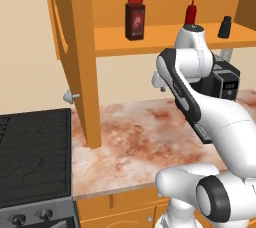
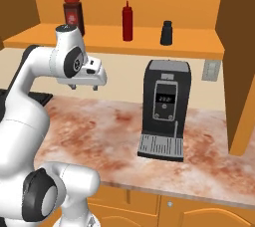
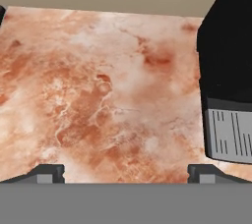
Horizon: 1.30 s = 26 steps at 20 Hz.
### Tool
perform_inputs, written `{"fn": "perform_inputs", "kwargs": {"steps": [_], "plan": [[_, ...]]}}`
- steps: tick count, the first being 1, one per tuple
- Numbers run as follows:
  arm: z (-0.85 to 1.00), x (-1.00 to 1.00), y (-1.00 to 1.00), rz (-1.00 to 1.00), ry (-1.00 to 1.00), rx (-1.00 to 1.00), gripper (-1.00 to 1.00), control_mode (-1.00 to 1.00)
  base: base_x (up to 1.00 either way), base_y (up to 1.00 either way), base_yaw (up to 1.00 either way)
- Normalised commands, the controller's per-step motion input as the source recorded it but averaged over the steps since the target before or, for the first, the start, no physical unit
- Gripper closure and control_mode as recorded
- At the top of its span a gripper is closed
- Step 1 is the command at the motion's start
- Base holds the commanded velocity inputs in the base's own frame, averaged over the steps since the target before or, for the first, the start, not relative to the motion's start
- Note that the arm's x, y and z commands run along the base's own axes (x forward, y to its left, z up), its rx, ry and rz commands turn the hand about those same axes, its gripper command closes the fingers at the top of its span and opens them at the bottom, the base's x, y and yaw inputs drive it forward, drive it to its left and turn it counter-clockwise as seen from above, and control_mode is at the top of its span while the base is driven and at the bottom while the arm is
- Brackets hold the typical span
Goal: Collect the paprika, ketchup, and shaker from the cabinet and place them next to the stove.
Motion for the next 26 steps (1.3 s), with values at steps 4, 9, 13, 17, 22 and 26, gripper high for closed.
{"fn": "perform_inputs", "kwargs": {"steps": [4, 9, 13, 17, 22, 26], "plan": [[0.0, 0.0, 0.0, 0.0, 0.0, 0.0, -1.0, 1.0, 0.0, 0.0, 0.0], [0.0, 0.0, 0.0, 0.0, 0.0, 0.0, -1.0, 1.0, 0.0, 0.0, 0.0], [0.0, 0.0, 0.0, 0.0, 0.0, 0.0, -1.0, 1.0, 0.0, 0.0, 0.0], [0.0, 0.0, 0.0, 0.0, 0.0, 0.0, -1.0, 1.0, 0.0, 0.0, 0.0], [0.01, -0.06, -0.03, 0.0, -0.05, 0.0, -1.0, -1.0, -0.03, -0.01, 0.0], [0.14, -0.37, -0.32, 0.0, -0.31, 0.0, -1.0, -1.0, 0.0, 0.0, 0.0]]}}
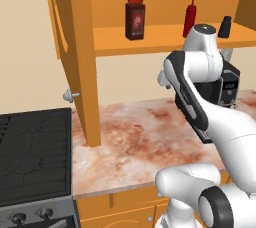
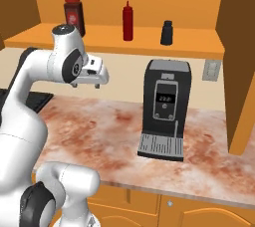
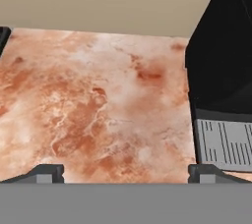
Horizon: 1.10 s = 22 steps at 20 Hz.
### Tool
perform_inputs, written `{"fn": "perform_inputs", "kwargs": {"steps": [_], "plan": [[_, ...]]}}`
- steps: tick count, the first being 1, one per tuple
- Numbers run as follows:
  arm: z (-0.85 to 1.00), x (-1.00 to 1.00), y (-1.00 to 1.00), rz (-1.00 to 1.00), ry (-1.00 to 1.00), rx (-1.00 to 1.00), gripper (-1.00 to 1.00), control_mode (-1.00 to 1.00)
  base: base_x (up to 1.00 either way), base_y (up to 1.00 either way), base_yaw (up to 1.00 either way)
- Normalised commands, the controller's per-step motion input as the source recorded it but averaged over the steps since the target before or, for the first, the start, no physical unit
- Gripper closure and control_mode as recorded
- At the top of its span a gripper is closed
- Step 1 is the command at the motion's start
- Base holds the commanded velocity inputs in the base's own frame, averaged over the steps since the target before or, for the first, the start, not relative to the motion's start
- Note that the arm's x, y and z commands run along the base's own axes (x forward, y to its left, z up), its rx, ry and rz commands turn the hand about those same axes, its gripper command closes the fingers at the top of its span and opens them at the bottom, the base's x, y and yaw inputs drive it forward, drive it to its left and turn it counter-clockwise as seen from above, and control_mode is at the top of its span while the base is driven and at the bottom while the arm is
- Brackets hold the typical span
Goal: Collect the paprika, ketchup, and shaker from the cabinet and place them next to the stove.
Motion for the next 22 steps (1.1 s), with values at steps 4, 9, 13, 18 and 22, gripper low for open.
{"fn": "perform_inputs", "kwargs": {"steps": [4, 9, 13, 18, 22], "plan": [[0.36, -0.19, -0.27, 0.0, -0.26, -0.03, -1.0, -1.0, 0.0, 0.0, 0.0], [0.22, 0.0, -0.23, -0.01, -0.15, 0.0, -1.0, -1.0, 0.0, 0.0, 0.0], [0.36, 0.0, -0.28, 0.0, -0.15, 0.0, -1.0, -1.0, 0.0, 0.0, 0.0], [0.52, 0.08, -0.29, -0.07, -0.09, 0.0, -1.0, -1.0, 0.0, 0.0, 0.0], [0.58, 0.19, -0.38, -0.16, 0.0, 0.0, -1.0, -1.0, 0.0, 0.0, 0.0]]}}
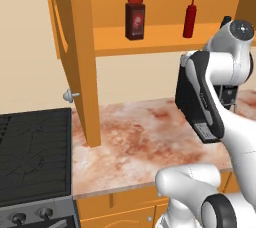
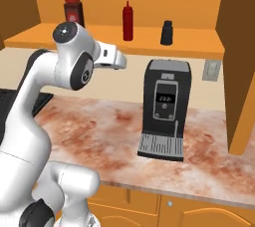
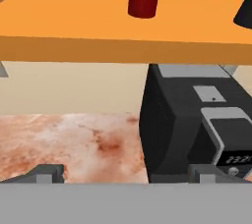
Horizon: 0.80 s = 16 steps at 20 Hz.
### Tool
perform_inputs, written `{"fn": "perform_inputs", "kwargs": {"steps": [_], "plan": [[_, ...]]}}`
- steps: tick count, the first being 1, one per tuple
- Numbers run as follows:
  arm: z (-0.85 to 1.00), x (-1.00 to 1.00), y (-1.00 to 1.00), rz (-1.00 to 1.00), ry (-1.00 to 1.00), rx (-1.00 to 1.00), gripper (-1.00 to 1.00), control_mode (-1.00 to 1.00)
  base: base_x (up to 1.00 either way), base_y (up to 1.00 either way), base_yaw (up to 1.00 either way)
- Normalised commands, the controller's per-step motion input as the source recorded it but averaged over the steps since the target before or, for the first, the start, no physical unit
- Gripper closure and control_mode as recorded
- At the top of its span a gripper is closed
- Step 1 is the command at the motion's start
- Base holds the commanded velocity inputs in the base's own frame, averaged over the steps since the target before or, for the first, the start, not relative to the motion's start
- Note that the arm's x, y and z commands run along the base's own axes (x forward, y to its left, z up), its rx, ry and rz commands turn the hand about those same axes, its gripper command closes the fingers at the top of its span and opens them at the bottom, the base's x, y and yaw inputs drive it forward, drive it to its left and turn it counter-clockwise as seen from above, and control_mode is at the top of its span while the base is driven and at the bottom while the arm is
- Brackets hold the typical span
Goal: Collect the paprika, ketchup, and shaker from the cabinet and place them next to the stove.
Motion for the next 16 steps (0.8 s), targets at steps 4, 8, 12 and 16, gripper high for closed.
{"fn": "perform_inputs", "kwargs": {"steps": [4, 8, 12, 16], "plan": [[0.45, 0.25, -0.44, -0.19, 0.0, 0.0, -1.0, -1.0, 0.0, 0.0, 0.0], [0.22, 0.24, -0.48, -0.19, -0.08, 0.0, -1.0, -1.0, 0.0, 0.0, 0.0], [0.18, 0.28, -0.46, -0.12, -0.15, 0.02, -1.0, -1.0, 0.0, 0.0, 0.0], [0.08, 0.46, -0.34, -0.06, -0.09, 0.07, -1.0, -1.0, 0.0, 0.0, 0.0]]}}
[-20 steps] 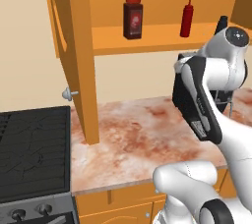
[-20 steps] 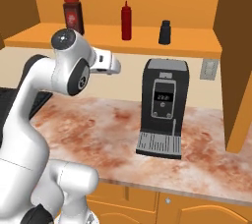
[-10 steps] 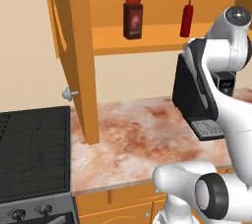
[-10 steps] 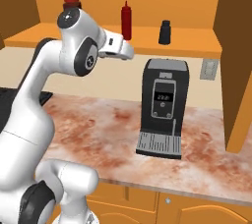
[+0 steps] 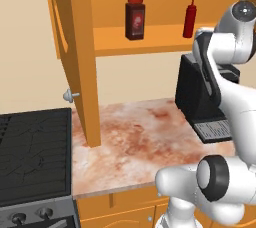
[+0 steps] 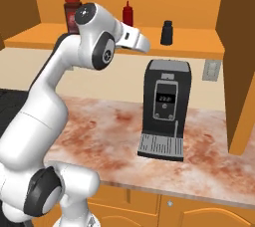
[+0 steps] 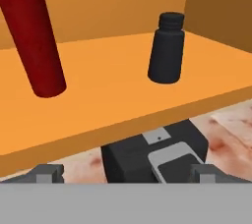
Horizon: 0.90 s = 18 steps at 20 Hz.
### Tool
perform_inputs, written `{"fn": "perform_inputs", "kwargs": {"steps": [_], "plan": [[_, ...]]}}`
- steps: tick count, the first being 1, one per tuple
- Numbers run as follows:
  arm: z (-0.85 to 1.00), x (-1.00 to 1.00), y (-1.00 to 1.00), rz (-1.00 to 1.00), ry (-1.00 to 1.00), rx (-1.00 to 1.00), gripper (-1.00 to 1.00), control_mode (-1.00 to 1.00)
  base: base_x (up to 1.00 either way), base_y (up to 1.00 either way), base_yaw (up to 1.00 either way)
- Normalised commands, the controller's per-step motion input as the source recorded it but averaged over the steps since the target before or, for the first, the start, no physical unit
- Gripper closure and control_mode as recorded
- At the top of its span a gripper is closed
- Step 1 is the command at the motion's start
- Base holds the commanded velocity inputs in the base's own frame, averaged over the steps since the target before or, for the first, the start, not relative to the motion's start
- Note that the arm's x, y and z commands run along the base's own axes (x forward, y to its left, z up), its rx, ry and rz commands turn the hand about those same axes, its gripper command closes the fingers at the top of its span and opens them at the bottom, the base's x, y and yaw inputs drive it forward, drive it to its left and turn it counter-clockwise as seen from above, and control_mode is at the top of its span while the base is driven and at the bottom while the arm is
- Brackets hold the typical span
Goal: Collect the paprika, ketchup, and shaker from the cabinet and place them next to the stove.
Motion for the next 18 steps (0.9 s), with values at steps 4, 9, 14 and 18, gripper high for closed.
{"fn": "perform_inputs", "kwargs": {"steps": [4, 9, 14, 18], "plan": [[0.09, 0.46, -0.41, 0.0, -0.07, 0.08, -1.0, -1.0, 0.0, 0.0, 0.0], [0.23, 0.12, -0.52, -0.03, -0.04, 0.04, -1.0, -1.0, 0.0, 0.0, 0.0], [0.17, 0.16, -0.35, -0.01, 0.0, 0.0, -1.0, -1.0, 0.0, 0.0, 0.0], [0.02, 0.43, -0.02, 0.0, 0.0, 0.0, -1.0, -1.0, 0.0, 0.0, 0.0]]}}
